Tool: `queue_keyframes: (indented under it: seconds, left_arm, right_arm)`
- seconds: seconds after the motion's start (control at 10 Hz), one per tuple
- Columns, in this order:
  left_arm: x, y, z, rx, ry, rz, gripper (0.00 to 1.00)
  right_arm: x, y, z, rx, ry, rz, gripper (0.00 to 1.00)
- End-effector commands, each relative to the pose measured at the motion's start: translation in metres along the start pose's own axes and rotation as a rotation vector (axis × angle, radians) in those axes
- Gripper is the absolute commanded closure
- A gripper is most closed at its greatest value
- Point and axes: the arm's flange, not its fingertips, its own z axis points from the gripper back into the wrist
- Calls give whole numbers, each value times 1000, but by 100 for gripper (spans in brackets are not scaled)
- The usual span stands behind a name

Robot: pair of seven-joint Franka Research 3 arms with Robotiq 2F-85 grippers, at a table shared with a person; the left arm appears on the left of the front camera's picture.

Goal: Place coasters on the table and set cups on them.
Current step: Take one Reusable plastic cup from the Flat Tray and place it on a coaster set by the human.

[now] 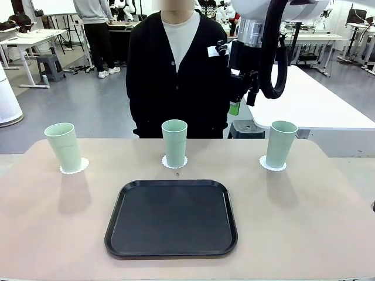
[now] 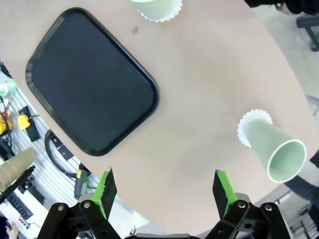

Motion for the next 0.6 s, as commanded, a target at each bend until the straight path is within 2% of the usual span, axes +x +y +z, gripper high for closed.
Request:
queue_keyframes:
  seconds: [0.0,0.5]
  left_arm:
    - [0,-2,2,5,-4,-6,0]
    - [0,-2,2,5,-4,-6,0]
  right_arm:
    - [-1,-3,-6,-26,3,-7,0]
    - [-1,-3,-6,-26,3,-7,0]
